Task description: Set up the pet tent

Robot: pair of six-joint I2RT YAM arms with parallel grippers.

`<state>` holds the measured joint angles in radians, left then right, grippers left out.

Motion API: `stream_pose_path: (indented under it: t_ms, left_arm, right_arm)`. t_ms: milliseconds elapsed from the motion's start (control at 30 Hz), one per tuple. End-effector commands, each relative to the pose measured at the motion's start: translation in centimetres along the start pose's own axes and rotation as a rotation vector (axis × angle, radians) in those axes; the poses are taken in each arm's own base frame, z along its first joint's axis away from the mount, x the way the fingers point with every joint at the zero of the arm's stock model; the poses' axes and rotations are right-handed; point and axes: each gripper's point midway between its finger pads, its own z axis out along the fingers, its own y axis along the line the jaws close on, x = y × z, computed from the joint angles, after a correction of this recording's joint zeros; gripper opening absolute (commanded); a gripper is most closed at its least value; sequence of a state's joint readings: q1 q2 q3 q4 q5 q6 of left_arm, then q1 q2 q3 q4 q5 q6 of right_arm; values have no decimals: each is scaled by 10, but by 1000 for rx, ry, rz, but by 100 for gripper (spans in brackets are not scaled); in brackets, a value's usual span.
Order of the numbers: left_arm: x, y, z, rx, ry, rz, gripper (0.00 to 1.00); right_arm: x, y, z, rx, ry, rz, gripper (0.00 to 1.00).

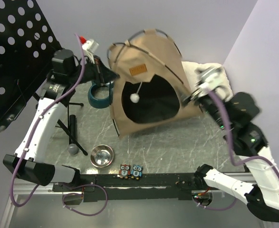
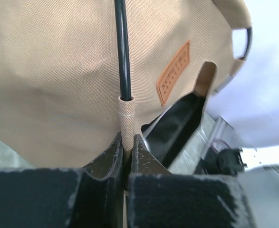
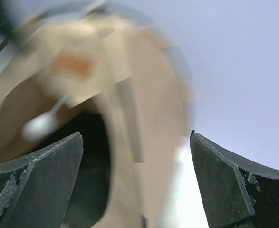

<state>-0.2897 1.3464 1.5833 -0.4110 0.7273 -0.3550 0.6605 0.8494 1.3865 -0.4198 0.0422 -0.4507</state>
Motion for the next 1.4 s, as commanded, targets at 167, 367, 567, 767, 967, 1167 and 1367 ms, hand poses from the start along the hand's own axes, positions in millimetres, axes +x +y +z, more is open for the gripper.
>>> stream_pose_path:
  t_ms: [167,367,567,767,967,1167,1367]
  left_arm:
    - [-86,-57,-45,71,-284,243,1]
    - [-99,-68,-55,73,-332,250,0]
    - [-113,-79,-60,104,-377,248,1]
    - [-118,-81,-56,133,-382,244,1]
    - [-123,-80,-54,131,-393,244,1]
    - [-133,-82,-58,112,-429,262,1]
    - [-147,-76,-61,68,-490,254,1]
  right_arm:
    - [12,-162,26,339,147,266,100]
    - [141,-178,62,150,420,427,100]
    - [265,-150,66,56,621,418,100]
    - [343,-163,81,32,718,282,100]
    - [401,-161,94,-48,791,254,100]
    - [441,-102,69,-236,870,363,100]
    - [435,-46,39,-405,891,440,0]
